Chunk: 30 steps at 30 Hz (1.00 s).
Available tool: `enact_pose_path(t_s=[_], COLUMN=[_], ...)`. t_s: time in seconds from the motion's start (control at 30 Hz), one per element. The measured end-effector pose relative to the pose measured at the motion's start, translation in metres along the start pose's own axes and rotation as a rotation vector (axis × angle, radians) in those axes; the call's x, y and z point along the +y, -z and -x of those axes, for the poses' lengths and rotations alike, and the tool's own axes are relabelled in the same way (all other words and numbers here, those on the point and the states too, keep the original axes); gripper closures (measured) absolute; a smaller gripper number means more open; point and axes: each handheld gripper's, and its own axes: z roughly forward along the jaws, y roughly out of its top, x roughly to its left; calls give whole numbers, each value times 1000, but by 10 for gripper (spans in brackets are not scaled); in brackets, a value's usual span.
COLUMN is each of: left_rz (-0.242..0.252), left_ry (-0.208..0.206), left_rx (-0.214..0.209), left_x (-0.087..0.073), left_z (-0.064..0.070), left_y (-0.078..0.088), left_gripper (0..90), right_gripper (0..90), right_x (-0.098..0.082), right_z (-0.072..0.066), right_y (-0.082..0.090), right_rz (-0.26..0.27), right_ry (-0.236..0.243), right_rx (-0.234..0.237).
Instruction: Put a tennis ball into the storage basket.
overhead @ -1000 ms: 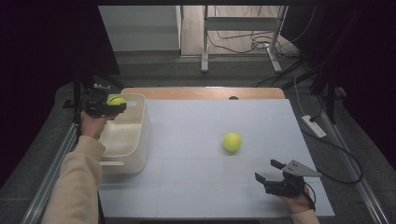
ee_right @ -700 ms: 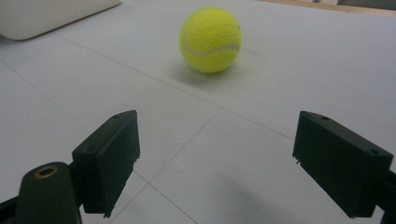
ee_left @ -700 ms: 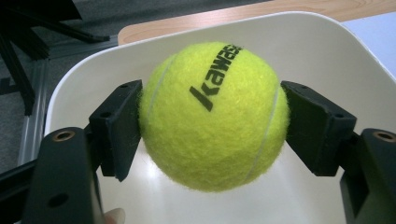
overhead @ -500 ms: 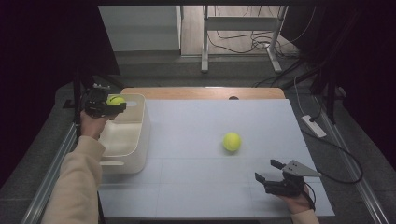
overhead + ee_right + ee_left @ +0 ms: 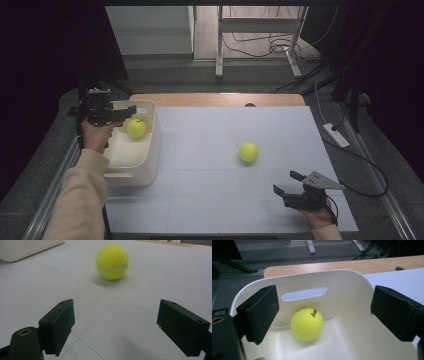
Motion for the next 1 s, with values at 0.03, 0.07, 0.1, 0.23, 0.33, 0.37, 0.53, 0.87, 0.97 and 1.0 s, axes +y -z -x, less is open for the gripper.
enact_pose_path(t_s=[0.03,0.07,0.1,0.23,0.33,0.37,0.53,0.87,0.97,1.0], left_rz=[7,12,24,46,66,76,106,139,146,157], left_ry=[-3,-8,-18,-42,-62,-72,-103,-146,-157,-169], left_rx=[-11,-26,-40,-88,-120,-134,-181,-286,-299,-318], left_x=[0,-1,-2,-6,-9,-10,-10,-12,-12,-13], left_z=[1,2,5,11,17,19,29,52,58,62], left_y=[1,3,5,11,15,19,27,38,39,42], left_gripper=[86,85,84,83,82,82,85,83,82,82], right_gripper=[150,150,150,150,151,150,150,150,150,150], right_x=[0,0,0,0,1,1,2,3,3,3], right_z=[0,0,0,1,2,2,3,2,1,1], right_y=[0,0,0,-1,-2,-2,-2,-4,-2,-2], right_rz=[0,1,1,4,2,2,6,7,6,8], right_ry=[1,1,0,-8,-11,-11,-19,-11,-12,-13], right_rx=[0,0,1,2,-2,-2,-2,1,-2,-2])
